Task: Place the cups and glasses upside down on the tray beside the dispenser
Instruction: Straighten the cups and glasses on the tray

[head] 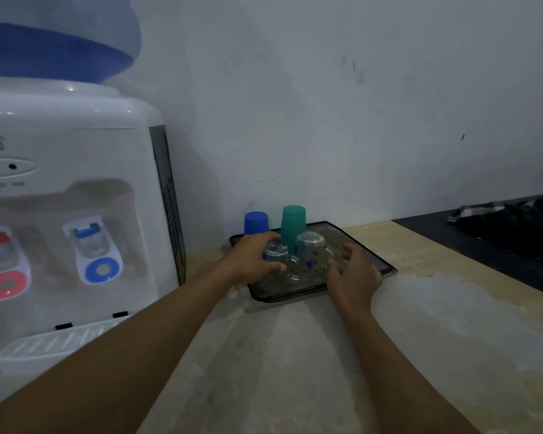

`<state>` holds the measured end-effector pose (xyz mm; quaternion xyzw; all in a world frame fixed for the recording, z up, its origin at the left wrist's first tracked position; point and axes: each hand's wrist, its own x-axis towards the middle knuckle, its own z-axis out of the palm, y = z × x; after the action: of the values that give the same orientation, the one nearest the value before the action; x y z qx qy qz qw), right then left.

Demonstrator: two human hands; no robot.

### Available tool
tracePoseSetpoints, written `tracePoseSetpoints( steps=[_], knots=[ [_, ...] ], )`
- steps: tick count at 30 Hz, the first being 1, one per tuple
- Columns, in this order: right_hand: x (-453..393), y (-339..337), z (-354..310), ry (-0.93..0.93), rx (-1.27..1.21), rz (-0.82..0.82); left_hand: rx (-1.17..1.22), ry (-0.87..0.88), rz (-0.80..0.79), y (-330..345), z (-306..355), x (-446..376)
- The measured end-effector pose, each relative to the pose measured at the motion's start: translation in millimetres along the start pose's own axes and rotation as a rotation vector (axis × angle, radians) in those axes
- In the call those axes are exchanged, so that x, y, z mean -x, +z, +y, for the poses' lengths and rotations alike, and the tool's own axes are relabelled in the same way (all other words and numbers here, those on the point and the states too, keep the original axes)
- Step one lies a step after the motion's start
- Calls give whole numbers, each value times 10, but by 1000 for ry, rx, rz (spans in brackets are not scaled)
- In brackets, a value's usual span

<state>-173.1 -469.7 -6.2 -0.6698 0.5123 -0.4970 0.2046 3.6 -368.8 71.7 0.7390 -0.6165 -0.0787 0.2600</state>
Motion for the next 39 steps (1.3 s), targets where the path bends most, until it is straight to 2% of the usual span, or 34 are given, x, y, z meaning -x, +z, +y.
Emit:
tracePoseSetpoints(
  steps=[5,13,18,25,31,39],
  knots=[
    [-4,7,3,21,-12,-12,-22,70,-8,-13,-31,53],
    [12,-20,-38,41,-36,17,-74,97,-126,-162,8,106],
    [-11,8,-42,51,-115,106,-33,53,-96,-199,208,-207],
    [-34,-17,-30,96,-262,297,-140,44,-207,114,501,-722],
    [-64,-10,-13,115,-270,335,-189,44,-186,265,477,-913],
    [-101,49,10,118,-286,359,-161,141,-247,178,560,-756]
  ],
)
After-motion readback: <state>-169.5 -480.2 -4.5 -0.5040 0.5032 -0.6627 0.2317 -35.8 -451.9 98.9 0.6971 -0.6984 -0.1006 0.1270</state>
